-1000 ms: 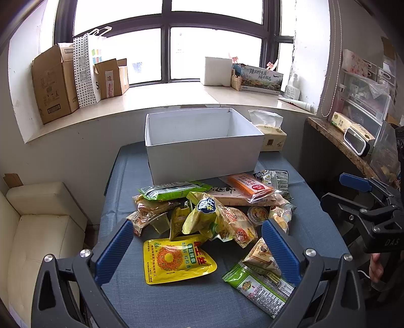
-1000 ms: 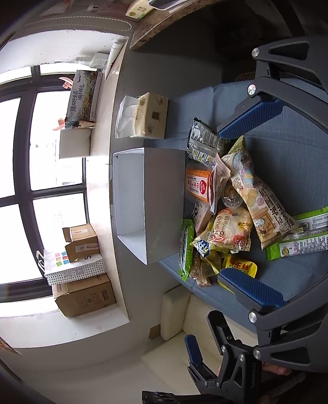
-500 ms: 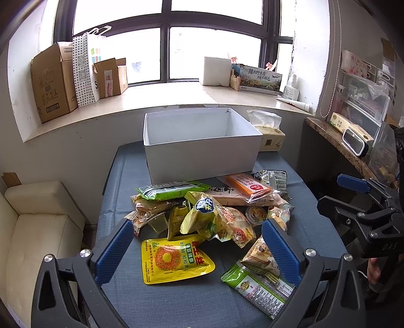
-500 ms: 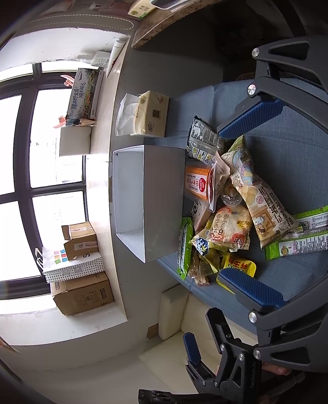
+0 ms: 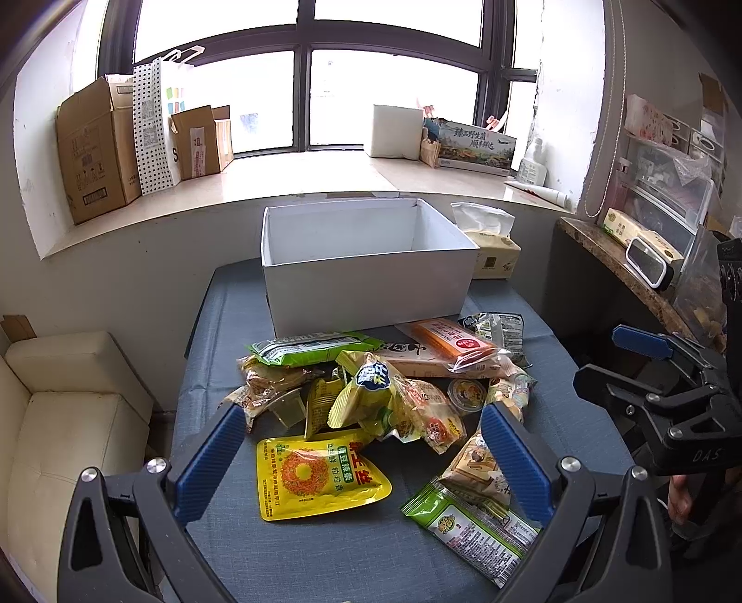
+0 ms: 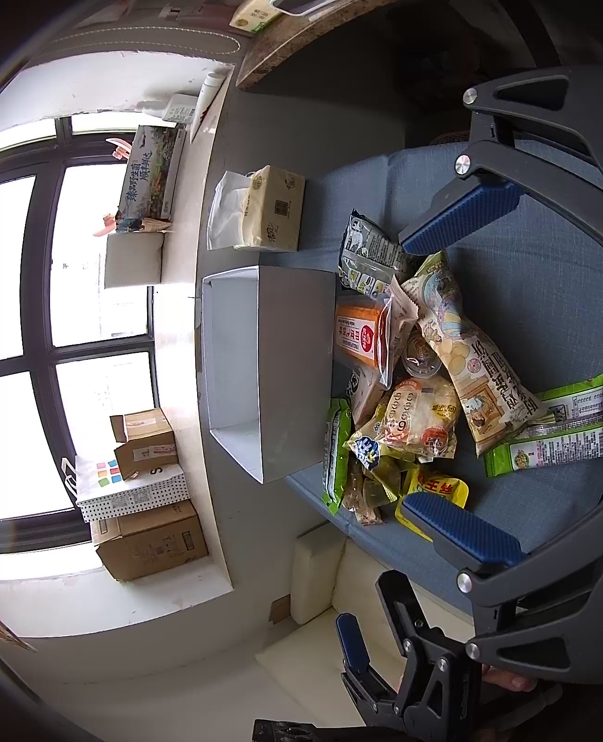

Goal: Organize snacks

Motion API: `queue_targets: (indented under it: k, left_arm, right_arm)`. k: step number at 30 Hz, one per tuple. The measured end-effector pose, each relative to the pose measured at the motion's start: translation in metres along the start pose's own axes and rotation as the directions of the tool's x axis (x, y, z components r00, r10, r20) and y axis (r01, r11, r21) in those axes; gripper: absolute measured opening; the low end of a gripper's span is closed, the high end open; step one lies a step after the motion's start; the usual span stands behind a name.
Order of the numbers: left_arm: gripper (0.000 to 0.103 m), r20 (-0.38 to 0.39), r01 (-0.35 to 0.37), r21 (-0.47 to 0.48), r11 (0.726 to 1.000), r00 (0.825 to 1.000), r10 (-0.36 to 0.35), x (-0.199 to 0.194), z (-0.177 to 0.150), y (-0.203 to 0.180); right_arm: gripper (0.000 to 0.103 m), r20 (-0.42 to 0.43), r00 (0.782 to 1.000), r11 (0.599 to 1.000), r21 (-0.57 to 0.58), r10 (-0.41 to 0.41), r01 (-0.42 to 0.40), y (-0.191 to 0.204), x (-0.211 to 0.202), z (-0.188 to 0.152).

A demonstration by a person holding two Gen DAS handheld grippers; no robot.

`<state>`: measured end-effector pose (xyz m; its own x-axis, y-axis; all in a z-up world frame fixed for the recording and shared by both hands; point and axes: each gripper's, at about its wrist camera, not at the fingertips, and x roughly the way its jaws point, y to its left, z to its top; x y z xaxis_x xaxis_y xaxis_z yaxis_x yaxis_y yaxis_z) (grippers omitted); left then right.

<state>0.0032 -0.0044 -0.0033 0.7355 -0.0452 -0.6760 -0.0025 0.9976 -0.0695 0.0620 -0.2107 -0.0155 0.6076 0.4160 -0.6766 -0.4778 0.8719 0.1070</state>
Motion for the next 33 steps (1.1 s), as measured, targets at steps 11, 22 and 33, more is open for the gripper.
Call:
queue_targets:
  k: [11,22,33]
  left_arm:
    - [0.103,0.018,0.031,-0.024,0.999,0.999,-0.031,-0.003,-0.006,0.007]
    - [0.103,0.042,0.048,-0.094,0.994,0.998,-0.044,-0.004,-0.018,0.035]
    - [0.103,0.028,0.044,-0.040,0.998,0.999,-0.043,0.010,-0.043,0.041]
  right_arm:
    - [0.103,-0.070,0.997,0.999,0.034,-0.018,0.020,-0.009,0.033,0.001]
    - [0.103,-0.295,0.954,0.998,-0.017,-0.060,0.057,-0.021,0.165,0.055]
    - [0.103,-0.515,0.854,0.996,0.000,-0.073,0.085,-0.031,0.265,0.050]
